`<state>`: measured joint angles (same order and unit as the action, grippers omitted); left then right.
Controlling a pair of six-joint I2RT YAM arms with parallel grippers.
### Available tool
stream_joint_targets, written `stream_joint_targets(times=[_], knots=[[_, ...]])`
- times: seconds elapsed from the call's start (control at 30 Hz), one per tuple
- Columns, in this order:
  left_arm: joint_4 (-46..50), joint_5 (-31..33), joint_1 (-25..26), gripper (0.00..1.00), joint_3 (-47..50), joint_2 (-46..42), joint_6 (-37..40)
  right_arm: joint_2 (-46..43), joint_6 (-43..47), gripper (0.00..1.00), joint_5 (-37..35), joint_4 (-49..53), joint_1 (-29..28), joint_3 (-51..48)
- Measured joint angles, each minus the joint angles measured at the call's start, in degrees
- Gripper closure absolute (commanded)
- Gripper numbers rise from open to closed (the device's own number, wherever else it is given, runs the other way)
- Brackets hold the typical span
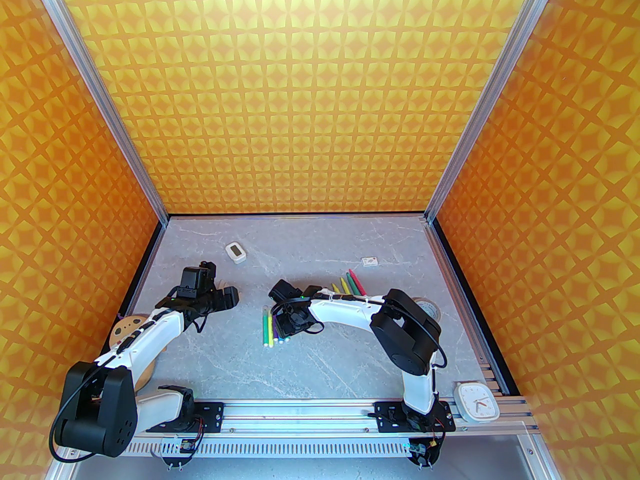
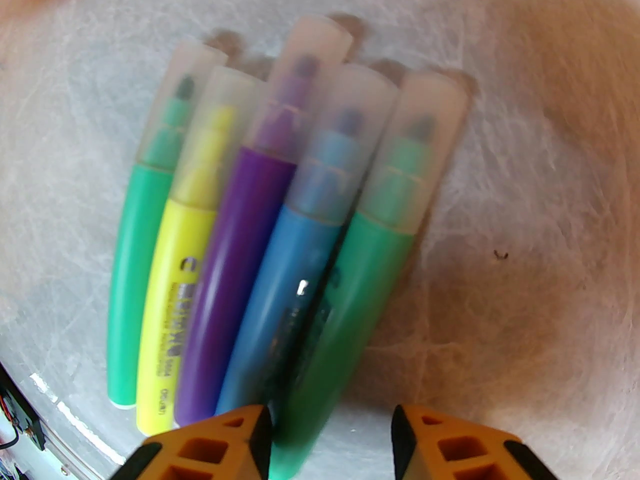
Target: Open the pen caps
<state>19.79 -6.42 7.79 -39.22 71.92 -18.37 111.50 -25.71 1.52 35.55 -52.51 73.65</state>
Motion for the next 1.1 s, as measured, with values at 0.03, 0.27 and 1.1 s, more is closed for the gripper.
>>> stream_joint_targets(times=[0.03, 0.27, 1.1], knots=[[-0.1, -0.1, 0.0, 0.19, 0.0, 0.0, 0.0, 0.4, 0.0, 0.58, -0.7, 0.5, 0.0, 0.4], [-0.2, -0.2, 0.0, 0.19, 0.0, 0.0, 0.0, 1.7, 1.3, 0.64, -7.3, 5.4, -0.2, 3.3], [0.1, -0.3, -0.4, 0.18, 0.0, -1.5, 0.0, 4.6, 4.2, 0.78, -9.2, 8.8, -0.3, 6.9]])
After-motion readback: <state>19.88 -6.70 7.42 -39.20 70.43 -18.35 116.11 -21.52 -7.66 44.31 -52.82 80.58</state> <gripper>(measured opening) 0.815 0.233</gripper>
